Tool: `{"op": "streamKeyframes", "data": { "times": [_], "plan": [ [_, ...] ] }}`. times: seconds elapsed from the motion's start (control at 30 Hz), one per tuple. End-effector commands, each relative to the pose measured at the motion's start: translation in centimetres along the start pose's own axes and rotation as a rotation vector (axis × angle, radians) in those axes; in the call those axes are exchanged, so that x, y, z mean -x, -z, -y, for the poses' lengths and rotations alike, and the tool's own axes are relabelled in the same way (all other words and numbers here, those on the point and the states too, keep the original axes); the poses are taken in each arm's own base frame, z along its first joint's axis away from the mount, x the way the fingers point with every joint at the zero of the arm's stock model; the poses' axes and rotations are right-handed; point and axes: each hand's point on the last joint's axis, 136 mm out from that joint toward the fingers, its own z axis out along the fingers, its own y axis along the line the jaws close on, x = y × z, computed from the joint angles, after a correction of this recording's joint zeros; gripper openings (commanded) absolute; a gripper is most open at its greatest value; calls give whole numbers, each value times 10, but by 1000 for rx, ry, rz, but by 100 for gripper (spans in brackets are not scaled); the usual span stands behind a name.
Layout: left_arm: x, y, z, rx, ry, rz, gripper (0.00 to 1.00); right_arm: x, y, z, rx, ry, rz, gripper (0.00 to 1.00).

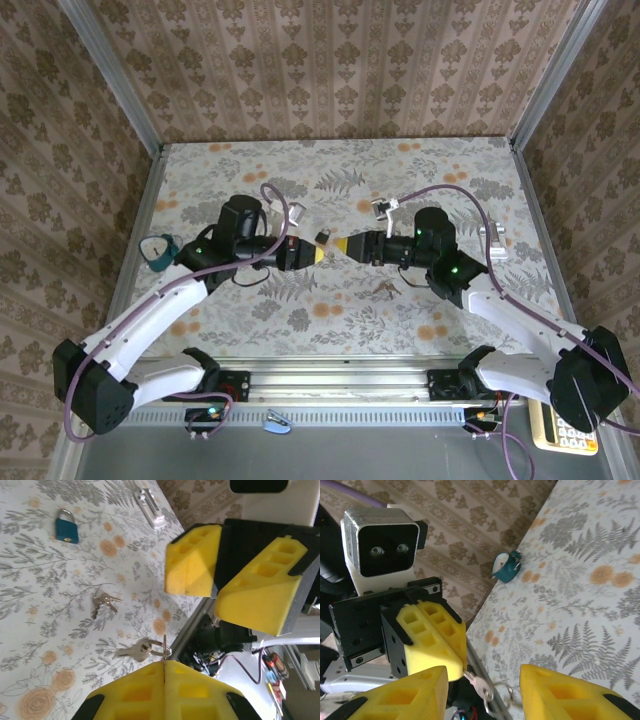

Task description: Unlock with the key

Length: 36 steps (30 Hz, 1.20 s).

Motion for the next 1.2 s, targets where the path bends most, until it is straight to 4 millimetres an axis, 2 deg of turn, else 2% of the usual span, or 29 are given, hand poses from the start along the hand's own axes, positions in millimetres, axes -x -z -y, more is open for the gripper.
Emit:
{"op": "streamKeyframes", "data": {
  "times": [0.0, 0.13, 0.2, 0.33, 0.63, 0.7, 0.77, 0.93, 1.17],
  "plan": [
    [10, 5, 25, -86, -69, 16, 0, -3, -2, -20, 109, 22, -32, 44],
    [13, 6, 28, -98, -79, 41, 0, -8, -6, -21, 115, 21, -59, 42],
    [13, 6, 28, -101, -80, 46, 0, -10, -6, -23, 130, 20, -66, 36],
    [13, 8, 30, -108, -87, 58, 0, -13, -7, -28, 149, 26, -82, 37],
    [14, 11, 29, -104, -89, 76, 0, -20, -6, -32, 171, 40, -115, 26],
    [15, 11, 30, -110, -87, 79, 0, -20, -5, -33, 173, 43, -115, 20],
    [14, 12, 30, -111, -89, 79, 0, -19, -4, -34, 173, 48, -110, 18],
    [13, 11, 31, -121, -90, 78, 0, -19, -2, -39, 190, 68, -111, 0],
    [15, 14, 32, -136, -103, 103, 0, -21, 1, -41, 193, 82, -107, 0]
  ]
}}
